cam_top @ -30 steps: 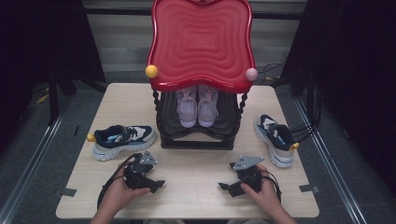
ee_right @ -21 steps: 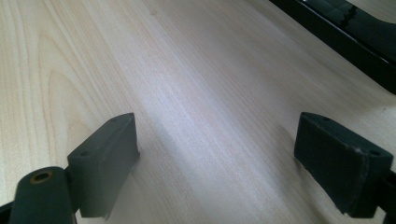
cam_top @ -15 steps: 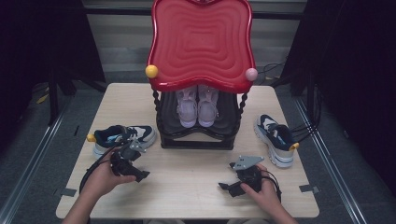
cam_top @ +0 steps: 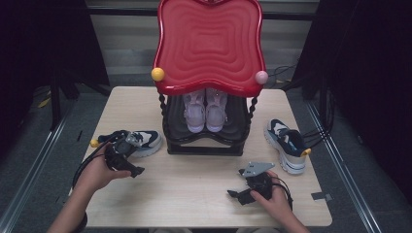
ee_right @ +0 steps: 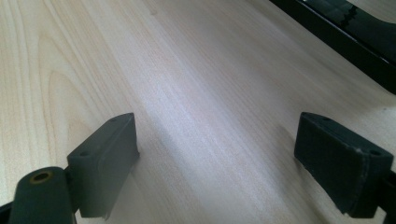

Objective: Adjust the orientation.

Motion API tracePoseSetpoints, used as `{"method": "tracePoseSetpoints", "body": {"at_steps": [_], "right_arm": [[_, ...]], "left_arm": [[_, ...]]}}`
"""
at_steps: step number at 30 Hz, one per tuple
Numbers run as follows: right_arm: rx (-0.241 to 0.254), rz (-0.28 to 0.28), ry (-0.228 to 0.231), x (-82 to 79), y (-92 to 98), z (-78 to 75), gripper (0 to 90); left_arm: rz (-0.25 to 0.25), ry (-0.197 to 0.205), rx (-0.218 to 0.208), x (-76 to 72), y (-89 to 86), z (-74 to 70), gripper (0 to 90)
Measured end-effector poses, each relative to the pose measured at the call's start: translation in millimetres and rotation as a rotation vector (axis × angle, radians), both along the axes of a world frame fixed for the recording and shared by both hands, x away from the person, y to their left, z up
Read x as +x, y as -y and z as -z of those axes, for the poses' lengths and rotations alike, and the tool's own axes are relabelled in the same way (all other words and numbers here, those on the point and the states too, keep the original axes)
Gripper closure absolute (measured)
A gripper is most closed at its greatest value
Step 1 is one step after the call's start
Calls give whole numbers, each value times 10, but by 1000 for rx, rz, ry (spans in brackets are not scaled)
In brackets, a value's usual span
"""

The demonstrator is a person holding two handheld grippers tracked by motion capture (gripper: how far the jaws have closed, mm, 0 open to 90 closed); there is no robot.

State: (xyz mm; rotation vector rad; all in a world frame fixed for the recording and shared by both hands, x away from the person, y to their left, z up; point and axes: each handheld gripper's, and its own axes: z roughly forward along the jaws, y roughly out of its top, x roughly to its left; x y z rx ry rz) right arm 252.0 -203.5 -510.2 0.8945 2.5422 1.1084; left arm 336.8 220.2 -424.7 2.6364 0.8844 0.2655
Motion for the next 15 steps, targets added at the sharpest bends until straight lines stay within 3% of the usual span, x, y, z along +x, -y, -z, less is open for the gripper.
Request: {"method": "tracePoseSetpoints", "body": {"at_steps": [8, 13, 15], "right_arm": [[0, 0, 0, 0, 0, 0, 128], [0, 0, 0, 0, 0, 0, 128], [0, 0, 0, 0, 0, 0, 128]], "left_arm": [[-18, 21, 49, 119, -122, -142, 233], [-34, 15, 24, 167, -190, -167, 286], [-23, 16, 41, 161, -193, -183, 271]]}}
